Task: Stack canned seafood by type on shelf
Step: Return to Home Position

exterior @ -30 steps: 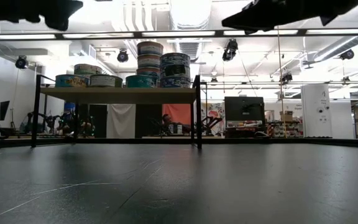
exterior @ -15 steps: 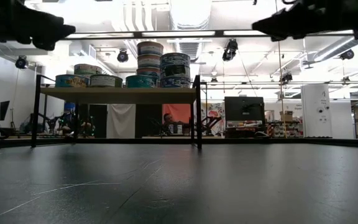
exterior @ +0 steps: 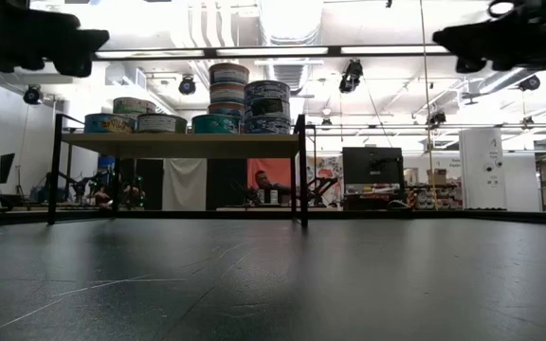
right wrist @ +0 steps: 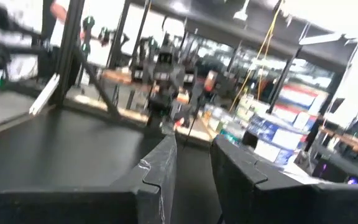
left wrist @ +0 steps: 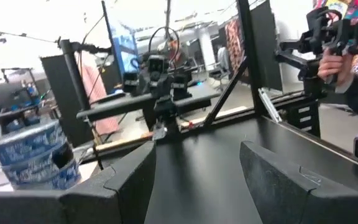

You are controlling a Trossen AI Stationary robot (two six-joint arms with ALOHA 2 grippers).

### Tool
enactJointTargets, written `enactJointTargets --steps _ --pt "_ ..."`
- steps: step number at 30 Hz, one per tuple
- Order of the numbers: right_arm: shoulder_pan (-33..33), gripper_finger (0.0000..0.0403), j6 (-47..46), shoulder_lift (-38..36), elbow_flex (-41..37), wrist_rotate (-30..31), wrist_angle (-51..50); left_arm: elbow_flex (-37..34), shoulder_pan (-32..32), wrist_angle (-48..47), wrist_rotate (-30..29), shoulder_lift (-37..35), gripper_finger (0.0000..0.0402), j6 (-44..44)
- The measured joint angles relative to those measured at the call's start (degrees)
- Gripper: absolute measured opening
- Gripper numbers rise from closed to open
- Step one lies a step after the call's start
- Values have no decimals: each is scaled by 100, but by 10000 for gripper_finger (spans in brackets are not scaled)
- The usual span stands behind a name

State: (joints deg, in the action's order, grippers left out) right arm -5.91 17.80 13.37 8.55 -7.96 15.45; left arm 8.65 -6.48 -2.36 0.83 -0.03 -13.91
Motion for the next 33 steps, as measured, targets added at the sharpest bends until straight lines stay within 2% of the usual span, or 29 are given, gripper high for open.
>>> enactJointTargets --steps 5,8,12,15,20,27,33 --pt "0 89 -156 -943 -418 0 -51 -321 2 511 -27 -3 217 202" --pt "0 87 -333 -1337 -693 0 10 -748 2 989 -20 3 217 355" --pt "0 87 -539 -1228 -782 -101 -297 -794 0 935 80 49 217 475" --pt "0 88 -366 -1144 -782 -345 -479 -802 0 928 159 -1 217 298" --pt "2 73 -364 -1056 -784 -353 -678 -803 6 811 -122 24 217 194" --pt "0 53 -287 -1069 -785 -347 -701 -800 7 731 -165 39 217 197" --pt "0 48 -579 -1063 -786 -346 -713 -780 7 736 -170 54 217 197"
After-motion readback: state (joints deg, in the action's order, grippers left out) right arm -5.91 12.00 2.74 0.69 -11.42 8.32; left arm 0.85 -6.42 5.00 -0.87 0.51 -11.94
